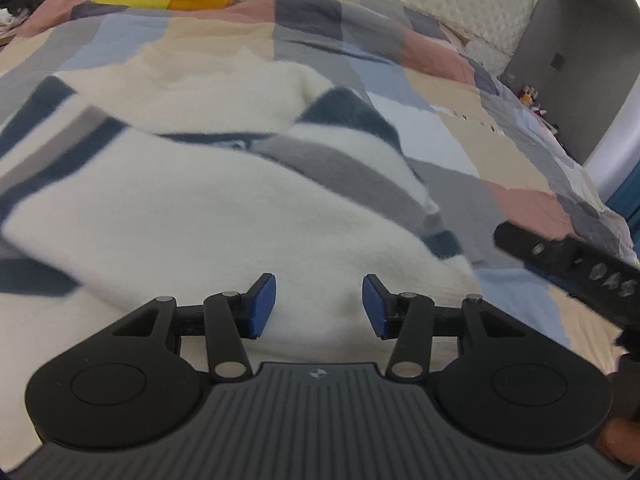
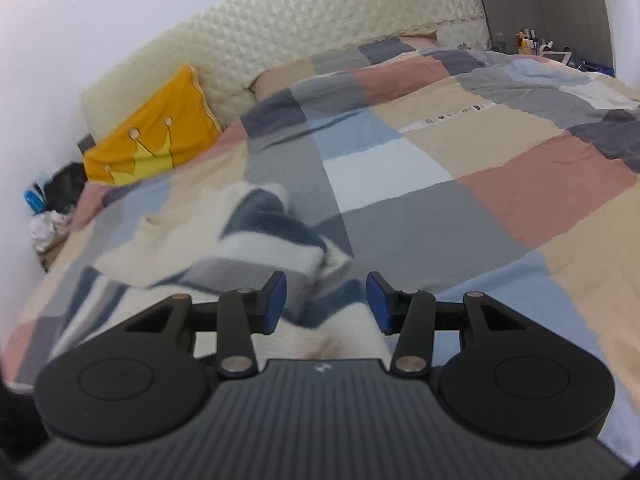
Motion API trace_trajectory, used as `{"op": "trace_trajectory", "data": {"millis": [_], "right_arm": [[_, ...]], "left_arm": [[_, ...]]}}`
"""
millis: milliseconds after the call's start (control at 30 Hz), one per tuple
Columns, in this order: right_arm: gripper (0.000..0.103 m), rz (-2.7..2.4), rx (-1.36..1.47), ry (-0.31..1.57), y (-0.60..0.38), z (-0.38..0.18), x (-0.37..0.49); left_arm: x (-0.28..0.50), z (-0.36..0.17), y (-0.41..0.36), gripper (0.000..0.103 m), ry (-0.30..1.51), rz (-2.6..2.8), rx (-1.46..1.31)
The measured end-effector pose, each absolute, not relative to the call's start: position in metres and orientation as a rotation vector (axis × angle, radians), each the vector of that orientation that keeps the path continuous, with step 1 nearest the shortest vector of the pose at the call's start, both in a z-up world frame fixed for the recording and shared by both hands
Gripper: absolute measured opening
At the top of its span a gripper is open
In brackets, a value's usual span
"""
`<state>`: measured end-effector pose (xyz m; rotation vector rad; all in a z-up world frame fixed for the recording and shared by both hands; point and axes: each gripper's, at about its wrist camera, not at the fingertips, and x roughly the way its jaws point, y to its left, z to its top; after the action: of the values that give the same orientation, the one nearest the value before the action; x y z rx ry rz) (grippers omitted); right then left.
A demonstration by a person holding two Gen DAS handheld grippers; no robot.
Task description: Fold large clothes
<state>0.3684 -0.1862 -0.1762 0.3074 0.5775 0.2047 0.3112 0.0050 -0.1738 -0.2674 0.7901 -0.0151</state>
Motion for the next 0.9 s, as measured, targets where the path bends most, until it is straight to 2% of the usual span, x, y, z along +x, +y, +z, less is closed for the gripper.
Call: {"op": "trace_trajectory", "data": {"millis": [333, 567, 900], "right_arm": [[0.047, 0.222, 0.243, 0.586, -0.183, -0.179, 0.353], [0.048, 0.205, 0.214, 0.668, -0.183, -0.190, 0.344], [0.047, 0.210, 0.261, 0.751, -0.191, -0.193, 0.329]], "left_arm": [[0.247, -0.128, 0.047, 0.054, 0.750, 0.064, -0.280], [0.186, -0.097, 0.080, 0.054, 0.751, 0.130, -0.263], [0.091, -0.071, 0.171, 0.054, 0.793, 0.264, -0.413]]}}
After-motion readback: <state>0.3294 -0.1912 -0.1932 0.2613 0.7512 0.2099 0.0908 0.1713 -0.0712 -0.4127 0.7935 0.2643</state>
